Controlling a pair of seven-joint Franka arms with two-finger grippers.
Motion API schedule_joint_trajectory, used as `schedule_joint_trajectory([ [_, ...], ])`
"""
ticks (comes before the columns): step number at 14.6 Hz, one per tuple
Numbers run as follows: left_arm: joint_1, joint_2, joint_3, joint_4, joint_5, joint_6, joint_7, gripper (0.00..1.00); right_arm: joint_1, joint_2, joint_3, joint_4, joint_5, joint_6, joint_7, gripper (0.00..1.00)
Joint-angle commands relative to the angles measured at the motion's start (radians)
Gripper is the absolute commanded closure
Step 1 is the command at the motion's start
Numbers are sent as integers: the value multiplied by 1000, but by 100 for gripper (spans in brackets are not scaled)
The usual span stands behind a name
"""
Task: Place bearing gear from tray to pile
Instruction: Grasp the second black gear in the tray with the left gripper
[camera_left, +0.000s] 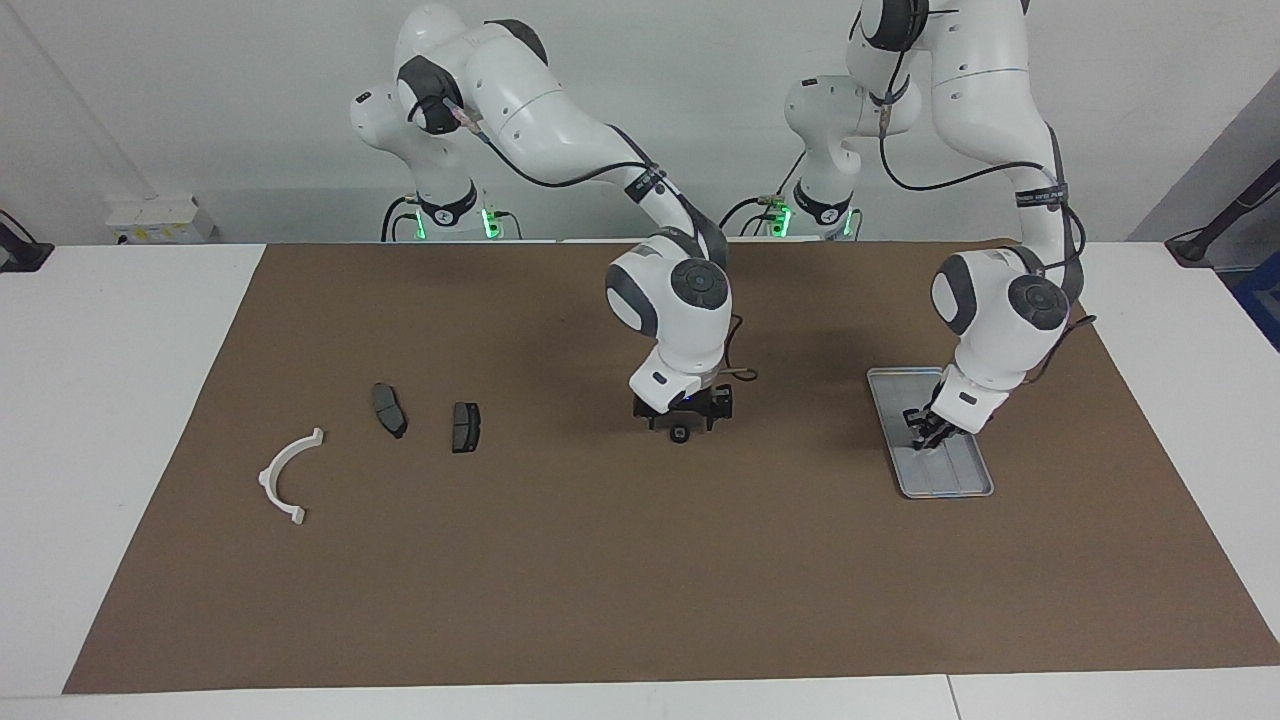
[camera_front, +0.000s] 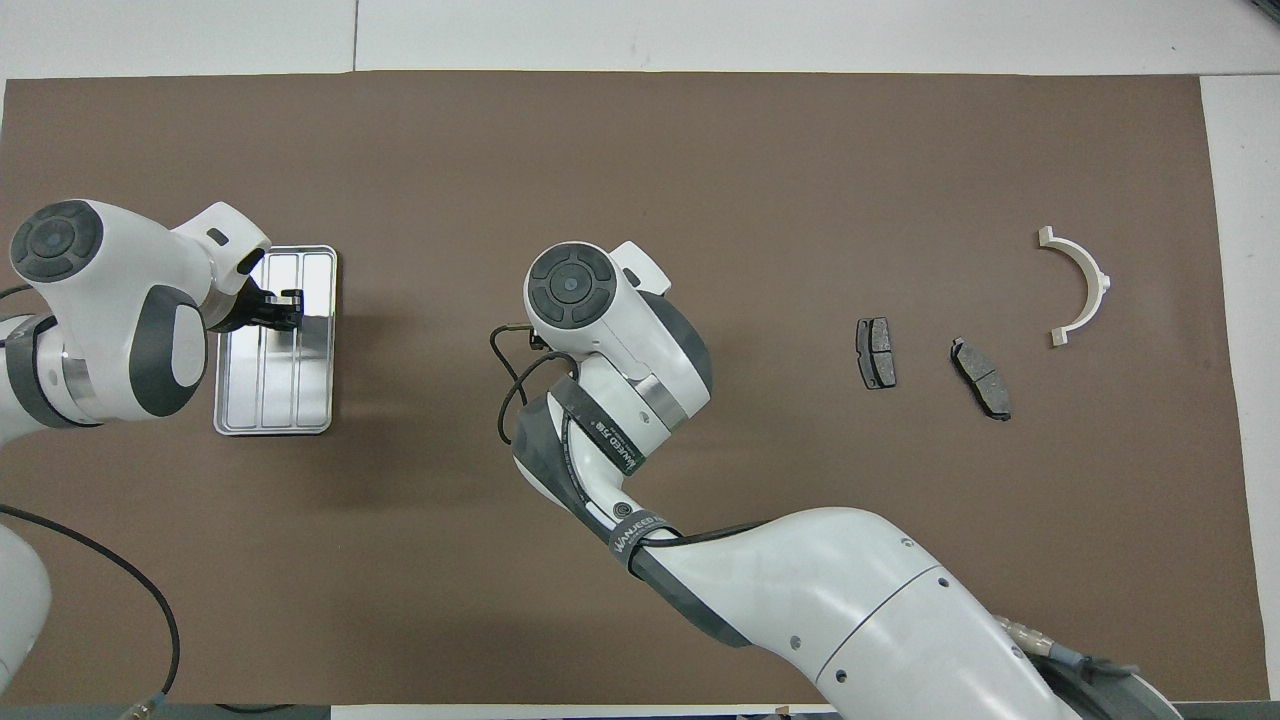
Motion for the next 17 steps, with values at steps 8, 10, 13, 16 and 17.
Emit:
schedule_joint_trajectory([
  [8,4,-11,-12,82,6,-127,-68,100,-1,-16,5,-57,13,53,2,100],
  [10,1,-13,-15,82,6,-127,-94,100,1,-19,4,-52,1,51,2,100],
  [13,-37,-13,-20,84,6,-127,-173,100,-14,-27,2,-38,-8,33,-2,100],
  [16,-129,-13,-18,105,6,-151,-336,100,-77,-79,-3,-2,-8,-59,-94,100],
  [17,-155,-13,-20,119,6,-176,-385,100,-114,-104,-4,0,-7,-77,-134,100],
])
